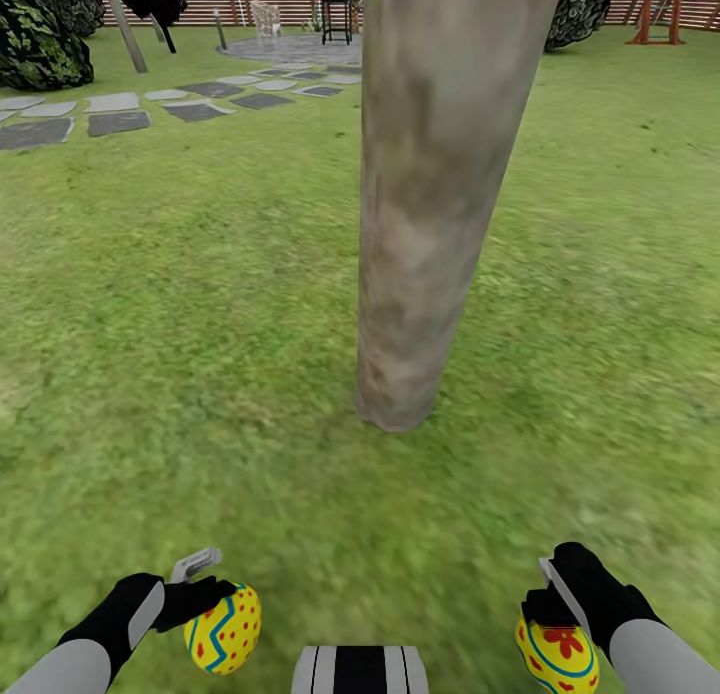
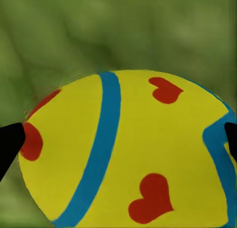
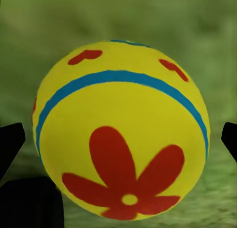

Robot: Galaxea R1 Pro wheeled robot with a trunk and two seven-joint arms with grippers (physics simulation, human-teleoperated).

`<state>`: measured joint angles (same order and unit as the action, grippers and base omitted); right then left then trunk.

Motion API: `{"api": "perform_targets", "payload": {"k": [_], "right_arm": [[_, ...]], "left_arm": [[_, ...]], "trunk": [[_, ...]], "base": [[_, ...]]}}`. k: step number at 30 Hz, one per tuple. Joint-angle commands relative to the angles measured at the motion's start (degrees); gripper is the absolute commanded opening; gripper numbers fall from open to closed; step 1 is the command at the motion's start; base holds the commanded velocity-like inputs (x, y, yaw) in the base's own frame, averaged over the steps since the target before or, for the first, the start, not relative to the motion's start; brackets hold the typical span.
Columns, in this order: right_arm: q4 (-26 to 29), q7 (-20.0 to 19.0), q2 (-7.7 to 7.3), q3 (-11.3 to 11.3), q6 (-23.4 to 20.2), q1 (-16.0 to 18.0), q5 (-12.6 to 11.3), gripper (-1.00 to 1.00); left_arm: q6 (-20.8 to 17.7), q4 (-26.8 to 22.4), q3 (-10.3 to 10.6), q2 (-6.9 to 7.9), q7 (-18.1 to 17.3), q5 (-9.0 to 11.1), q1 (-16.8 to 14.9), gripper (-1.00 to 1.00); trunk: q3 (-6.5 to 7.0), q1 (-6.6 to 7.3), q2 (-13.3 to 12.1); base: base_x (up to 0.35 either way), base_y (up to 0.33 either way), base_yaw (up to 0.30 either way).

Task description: Take the three Easter eggs out of the wicker basket on the lawn in the garden, then place them on the lawn next to a single tree (choose any tree) so that all three eggs are next to the same tree and none are left in the basket.

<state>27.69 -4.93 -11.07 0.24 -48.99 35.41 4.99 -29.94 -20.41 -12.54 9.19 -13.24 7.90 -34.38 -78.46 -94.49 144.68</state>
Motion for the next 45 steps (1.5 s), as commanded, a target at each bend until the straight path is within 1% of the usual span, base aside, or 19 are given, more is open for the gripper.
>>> {"api": "perform_targets", "payload": {"k": [1,4,13,27,33,35,39,43,45], "right_arm": [[0.1,-0.5,-0.01,0.0,-0.2,0.0,0.5,1.00],[0.1,-0.5,-0.01,0.0,-0.3,0.0,0.5,1.00],[0.1,-0.5,0.08,0.0,-0.3,0.0,0.5,1.00],[0.1,-0.5,0.17,0.0,-0.2,0.0,0.5,1.00],[0.1,-0.5,0.17,0.0,-0.2,0.0,0.5,1.00],[0.1,-0.5,0.09,0.0,-0.2,0.0,0.5,1.00],[0.1,-0.5,0.06,0.0,-0.3,0.0,0.5,1.00],[0.1,-0.5,0.00,0.0,-0.3,0.0,0.5,1.00],[0.1,-0.5,-0.01,0.0,-0.3,0.0,0.5,1.00]], "left_arm": [[-0.5,-0.1,-0.3,-0.03,0.0,0.4,0.0,1.00],[-0.4,-0.1,-0.3,-0.04,0.0,0.4,0.0,1.00],[-0.9,-0.1,-0.5,0.04,0.3,0.2,0.0,1.00],[-1.0,0.0,-0.5,-0.15,0.3,0.3,0.0,1.00],[-0.9,0.0,-0.4,-0.84,0.4,0.2,0.0,1.00],[-0.9,0.0,-0.4,-1.40,0.4,0.1,0.0,1.00],[-0.8,0.1,-0.4,-1.92,0.4,0.1,0.0,1.00],[-0.8,0.2,-0.3,-2.09,0.4,0.1,0.0,1.00],[-0.8,0.3,-0.3,-2.79,0.5,0.0,0.0,1.00]], "trunk": [[-0.04,0.01,0.0],[-0.04,0.01,0.0],[1.95,0.24,-0.1],[5.06,0.60,-0.3],[6.38,0.76,-0.4],[6.83,0.81,-0.4],[7.71,0.91,-0.5],[8.60,1.02,-0.5],[9.04,1.07,-0.5]], "base": [[0.000,0.000,0.000],[0.000,0.000,0.000],[-0.011,0.000,0.000],[-0.328,0.000,0.000],[-0.347,0.000,0.000],[-0.348,0.000,0.000],[-0.348,-0.035,0.000],[-0.348,-0.093,0.000],[-0.345,-0.130,0.000]]}}
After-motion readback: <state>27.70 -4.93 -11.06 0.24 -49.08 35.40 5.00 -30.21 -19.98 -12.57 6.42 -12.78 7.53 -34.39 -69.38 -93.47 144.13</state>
